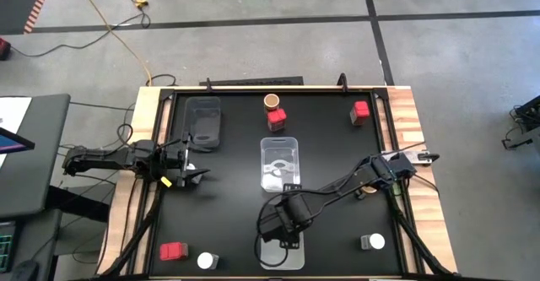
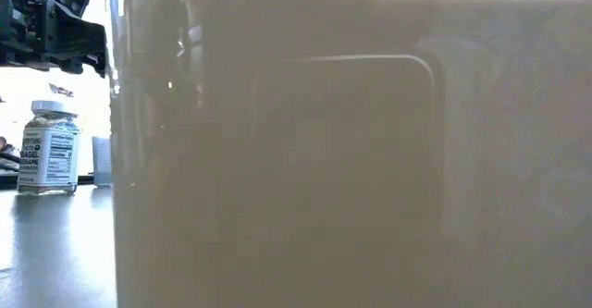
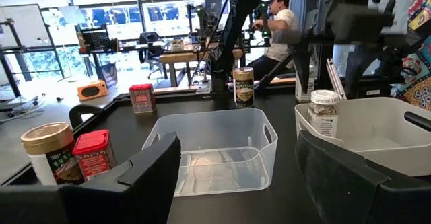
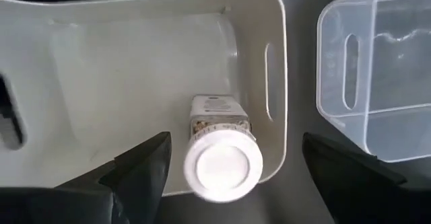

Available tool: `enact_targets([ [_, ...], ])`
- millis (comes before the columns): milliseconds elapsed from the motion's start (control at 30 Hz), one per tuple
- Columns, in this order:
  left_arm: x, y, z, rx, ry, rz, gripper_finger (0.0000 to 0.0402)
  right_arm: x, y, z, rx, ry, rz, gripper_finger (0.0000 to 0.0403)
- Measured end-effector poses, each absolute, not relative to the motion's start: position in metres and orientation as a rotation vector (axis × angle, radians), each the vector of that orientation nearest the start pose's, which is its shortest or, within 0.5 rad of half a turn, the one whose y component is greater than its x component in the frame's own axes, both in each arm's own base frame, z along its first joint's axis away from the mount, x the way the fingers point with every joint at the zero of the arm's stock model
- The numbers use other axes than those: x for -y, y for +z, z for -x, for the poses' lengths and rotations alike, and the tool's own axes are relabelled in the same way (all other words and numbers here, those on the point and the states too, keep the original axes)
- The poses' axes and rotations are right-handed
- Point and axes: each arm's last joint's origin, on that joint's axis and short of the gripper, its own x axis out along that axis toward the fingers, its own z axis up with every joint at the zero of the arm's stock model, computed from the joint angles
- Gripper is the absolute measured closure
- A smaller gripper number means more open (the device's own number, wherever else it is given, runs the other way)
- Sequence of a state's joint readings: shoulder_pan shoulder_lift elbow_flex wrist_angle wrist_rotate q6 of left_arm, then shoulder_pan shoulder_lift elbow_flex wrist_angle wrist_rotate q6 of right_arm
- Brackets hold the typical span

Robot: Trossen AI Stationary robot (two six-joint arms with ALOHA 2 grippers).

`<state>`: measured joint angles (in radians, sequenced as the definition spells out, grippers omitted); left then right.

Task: Sort spices by type
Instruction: Put the white seasoning bottle into the white bin

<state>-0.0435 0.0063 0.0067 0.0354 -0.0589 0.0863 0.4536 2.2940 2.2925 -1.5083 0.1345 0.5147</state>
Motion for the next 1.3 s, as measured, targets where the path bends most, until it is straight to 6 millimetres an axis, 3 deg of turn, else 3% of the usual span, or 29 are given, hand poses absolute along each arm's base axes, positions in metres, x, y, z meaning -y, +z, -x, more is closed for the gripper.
enact_targets([
  [200,0.003,0.169,-0.098,0.035,0.017,-0.084,0.0120,-0.194,0.245,-0.403,-1.485,-0.101,0.038,0.0040],
  [433,0.003,0.169,-0.098,0.035,0.017,-0.085,0.0120,-0.191,0.241,-0.401,-1.523,-0.107,0.051,0.0043],
  [800,0.003,0.169,-0.098,0.035,0.017,-0.084,0.0120,-0.193,0.237,-0.401,-1.541,-0.080,0.014,0.0097],
  [1300,0.003,0.169,-0.098,0.035,0.017,-0.085,0.0120,-0.193,0.237,-0.401,-1.541,-0.054,0.039,0.0122],
])
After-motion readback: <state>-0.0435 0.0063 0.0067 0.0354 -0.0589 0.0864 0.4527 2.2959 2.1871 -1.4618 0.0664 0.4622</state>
